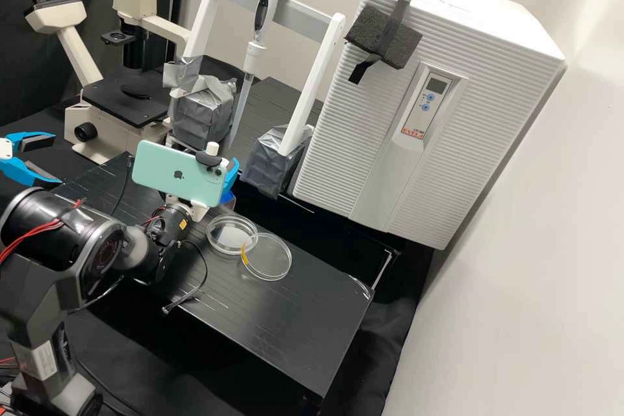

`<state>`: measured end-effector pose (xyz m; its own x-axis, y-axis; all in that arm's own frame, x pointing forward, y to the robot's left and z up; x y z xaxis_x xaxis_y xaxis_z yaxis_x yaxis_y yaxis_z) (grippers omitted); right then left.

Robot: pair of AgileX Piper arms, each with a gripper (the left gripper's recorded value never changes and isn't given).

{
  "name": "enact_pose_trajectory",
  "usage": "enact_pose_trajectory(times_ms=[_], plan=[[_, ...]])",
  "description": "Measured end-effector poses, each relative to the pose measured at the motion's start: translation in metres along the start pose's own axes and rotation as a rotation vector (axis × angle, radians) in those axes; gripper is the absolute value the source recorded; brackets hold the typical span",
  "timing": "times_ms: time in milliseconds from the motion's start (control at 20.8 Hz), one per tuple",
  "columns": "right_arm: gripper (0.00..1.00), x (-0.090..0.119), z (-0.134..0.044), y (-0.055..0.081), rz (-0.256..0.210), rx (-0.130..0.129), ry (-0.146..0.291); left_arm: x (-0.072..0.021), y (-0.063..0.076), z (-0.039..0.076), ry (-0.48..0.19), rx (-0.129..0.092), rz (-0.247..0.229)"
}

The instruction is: Open the bottle

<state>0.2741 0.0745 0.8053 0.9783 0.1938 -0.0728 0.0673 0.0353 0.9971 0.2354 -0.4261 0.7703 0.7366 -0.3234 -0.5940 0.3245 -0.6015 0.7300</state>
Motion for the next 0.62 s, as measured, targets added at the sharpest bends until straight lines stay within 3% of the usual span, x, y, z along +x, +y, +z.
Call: enact_pose_trajectory(times_ms=[240,624], plan=[[0.00,-0.016,-0.006,0.002,-0.003,0.001,0.026,0.0018,0.004,-0.002,0.000,0.014,0.010],[0.00,-0.058,-0.010,-0.012,-0.079,-0.025,0.069,0.0020,0.005,-0.003,0.001,0.015,0.012]])
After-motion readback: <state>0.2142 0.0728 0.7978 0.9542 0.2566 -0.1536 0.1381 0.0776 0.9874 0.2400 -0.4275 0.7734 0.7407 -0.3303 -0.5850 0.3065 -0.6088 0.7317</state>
